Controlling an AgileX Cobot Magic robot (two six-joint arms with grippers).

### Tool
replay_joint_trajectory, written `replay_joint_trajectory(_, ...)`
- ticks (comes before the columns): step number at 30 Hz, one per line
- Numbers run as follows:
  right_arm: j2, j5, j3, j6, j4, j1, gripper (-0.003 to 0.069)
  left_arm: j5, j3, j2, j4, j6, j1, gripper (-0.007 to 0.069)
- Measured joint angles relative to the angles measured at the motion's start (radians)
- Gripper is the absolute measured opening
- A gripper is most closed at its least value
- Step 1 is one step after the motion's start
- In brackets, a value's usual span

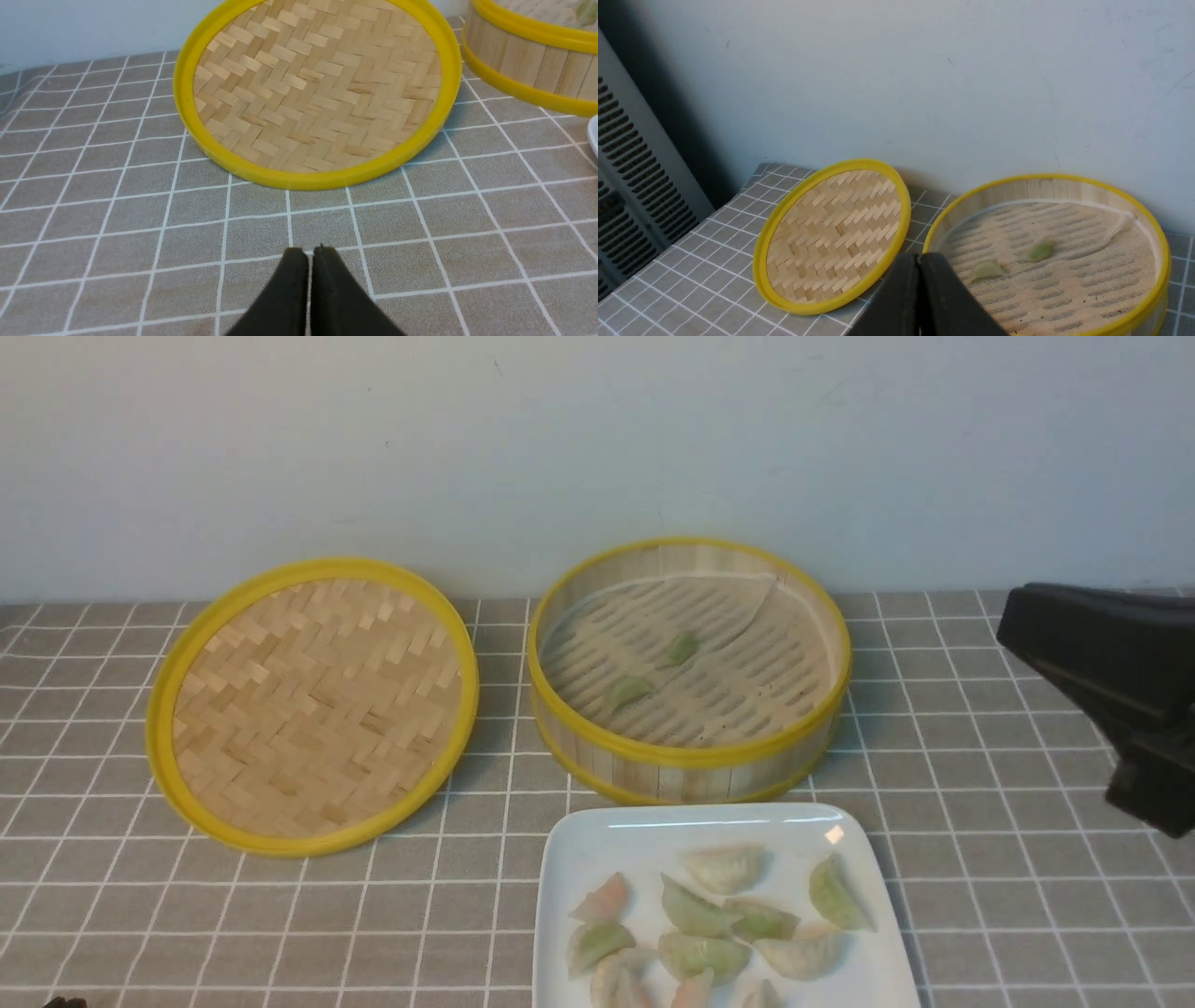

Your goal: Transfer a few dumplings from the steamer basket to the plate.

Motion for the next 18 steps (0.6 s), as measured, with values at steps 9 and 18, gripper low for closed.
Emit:
replay_joint_trajectory(9,-0.057,-0.011,0.027,-0.002,-0.139,-0.007,-0.0015,0.0,0.0,0.0,0.0,0.0,0.0,-0.0005)
replay_joint_trajectory(18,-0.399,-0.032,0.36,-0.002,-0.192,-0.303,-0.0015,0.001,0.0,0.0,0.0,0.0,0.0,-0.0005)
